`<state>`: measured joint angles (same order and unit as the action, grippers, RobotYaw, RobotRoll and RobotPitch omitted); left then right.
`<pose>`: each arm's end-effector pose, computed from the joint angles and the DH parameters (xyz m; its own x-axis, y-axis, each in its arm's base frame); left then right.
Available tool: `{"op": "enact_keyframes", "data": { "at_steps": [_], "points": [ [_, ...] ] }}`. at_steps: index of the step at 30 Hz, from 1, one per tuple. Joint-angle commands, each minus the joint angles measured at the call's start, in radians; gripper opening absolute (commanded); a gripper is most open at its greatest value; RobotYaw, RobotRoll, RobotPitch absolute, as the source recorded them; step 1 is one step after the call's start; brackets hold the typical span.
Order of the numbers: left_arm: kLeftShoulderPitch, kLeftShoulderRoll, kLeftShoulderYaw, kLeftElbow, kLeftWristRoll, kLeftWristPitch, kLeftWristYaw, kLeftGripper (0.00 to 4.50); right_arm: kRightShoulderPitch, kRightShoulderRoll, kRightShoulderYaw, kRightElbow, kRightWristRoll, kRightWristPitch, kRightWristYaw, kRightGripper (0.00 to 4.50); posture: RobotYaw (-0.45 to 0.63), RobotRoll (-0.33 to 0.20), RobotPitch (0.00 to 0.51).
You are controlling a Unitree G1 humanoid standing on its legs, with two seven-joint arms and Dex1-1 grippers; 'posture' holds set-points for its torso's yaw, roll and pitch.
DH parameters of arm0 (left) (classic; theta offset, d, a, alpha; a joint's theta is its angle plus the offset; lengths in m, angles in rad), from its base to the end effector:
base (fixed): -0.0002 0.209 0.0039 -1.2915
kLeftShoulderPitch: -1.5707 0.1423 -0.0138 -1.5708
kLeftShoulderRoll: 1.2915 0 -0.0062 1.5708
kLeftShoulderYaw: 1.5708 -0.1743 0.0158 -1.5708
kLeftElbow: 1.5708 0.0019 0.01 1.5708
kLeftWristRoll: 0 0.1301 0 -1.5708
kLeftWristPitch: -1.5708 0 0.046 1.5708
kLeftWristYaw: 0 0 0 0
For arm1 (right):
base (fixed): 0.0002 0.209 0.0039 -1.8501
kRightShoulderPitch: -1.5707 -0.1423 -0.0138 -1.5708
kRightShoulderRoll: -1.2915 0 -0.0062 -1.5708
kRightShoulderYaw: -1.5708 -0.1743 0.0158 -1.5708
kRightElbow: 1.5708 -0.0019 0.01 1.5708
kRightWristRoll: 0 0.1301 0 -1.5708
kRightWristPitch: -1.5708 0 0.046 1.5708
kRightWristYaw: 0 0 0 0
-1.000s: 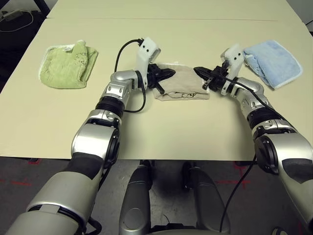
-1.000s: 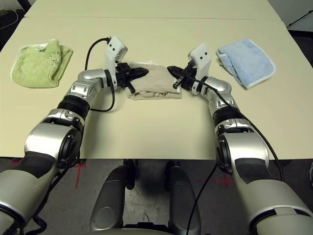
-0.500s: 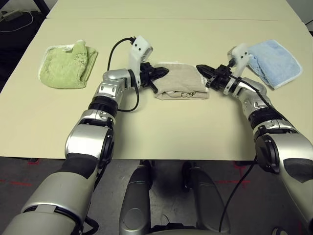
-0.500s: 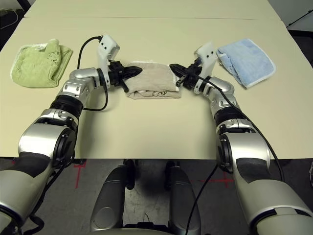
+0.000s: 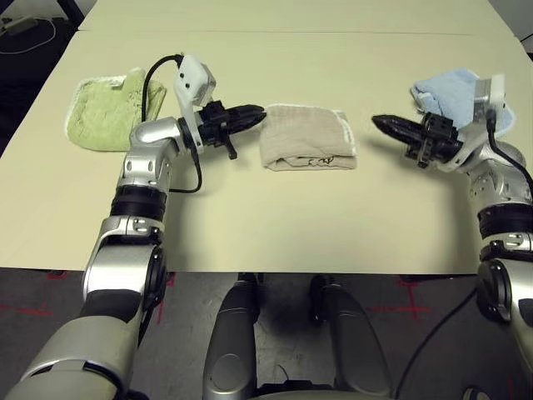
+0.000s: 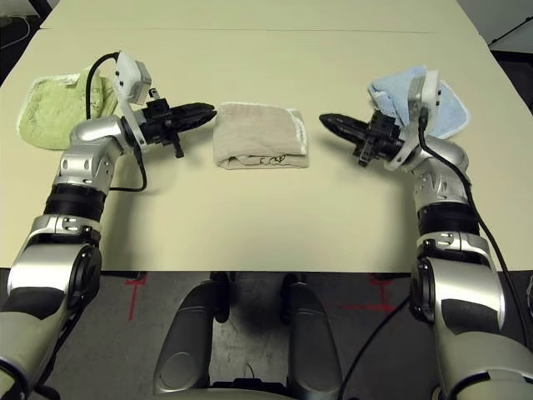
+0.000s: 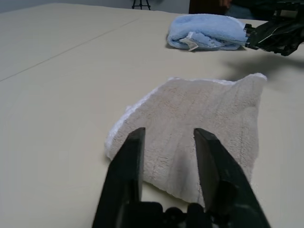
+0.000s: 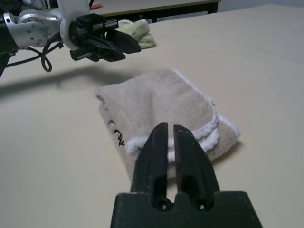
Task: Fold the towel and set it aside.
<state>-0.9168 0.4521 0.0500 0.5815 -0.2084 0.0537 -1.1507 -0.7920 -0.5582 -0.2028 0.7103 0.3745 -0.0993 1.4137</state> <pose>0.3276 0.2121 0.2160 0.4747 -0.8801 -0.0063 0.8273 0.4438 0.3444 0.3064 -0.2778 0.1853 0.4144 0.9041 0.1037 -0.8581 0.4262 -0.2863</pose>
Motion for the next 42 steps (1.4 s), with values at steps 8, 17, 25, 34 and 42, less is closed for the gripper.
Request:
{"op": "enact_keyframes", "data": {
  "at_steps": [8, 17, 25, 34, 42],
  "points": [
    [0.074, 0.062, -0.04, -0.04, 0.005, -0.04, -0.061, 4.5, -0.005, -0.056, 0.064, 0.068, -0.054, -0.093, 0.077, 4.42, 0.05, 0.0, 0.258],
    [0.136, 0.1, -0.046, -0.056, 0.004, -0.066, -0.067, 4.5, 0.009, -0.057, 0.059, 0.117, -0.056, -0.116, 0.057, 4.47, 0.06, 0.0, 0.254],
    [0.136, 0.08, -0.017, -0.096, -0.055, 0.089, -0.017, 4.5, 0.026, -0.044, 0.025, 0.062, 0.011, 0.094, -0.01, 4.47, 0.06, 0.0, 0.244],
    [0.121, 0.093, -0.049, -0.072, -0.023, 0.017, -0.036, 4.5, 0.011, -0.033, 0.03, 0.036, 0.068, 0.422, -0.065, 4.47, 0.06, 0.0, 0.245],
    [0.155, 0.126, -0.052, -0.108, -0.022, -0.035, -0.062, 4.5, -0.09, 0.027, 0.014, 0.098, 0.092, 0.671, -0.191, 4.47, 0.09, 0.0, 0.251]
  ]
}}
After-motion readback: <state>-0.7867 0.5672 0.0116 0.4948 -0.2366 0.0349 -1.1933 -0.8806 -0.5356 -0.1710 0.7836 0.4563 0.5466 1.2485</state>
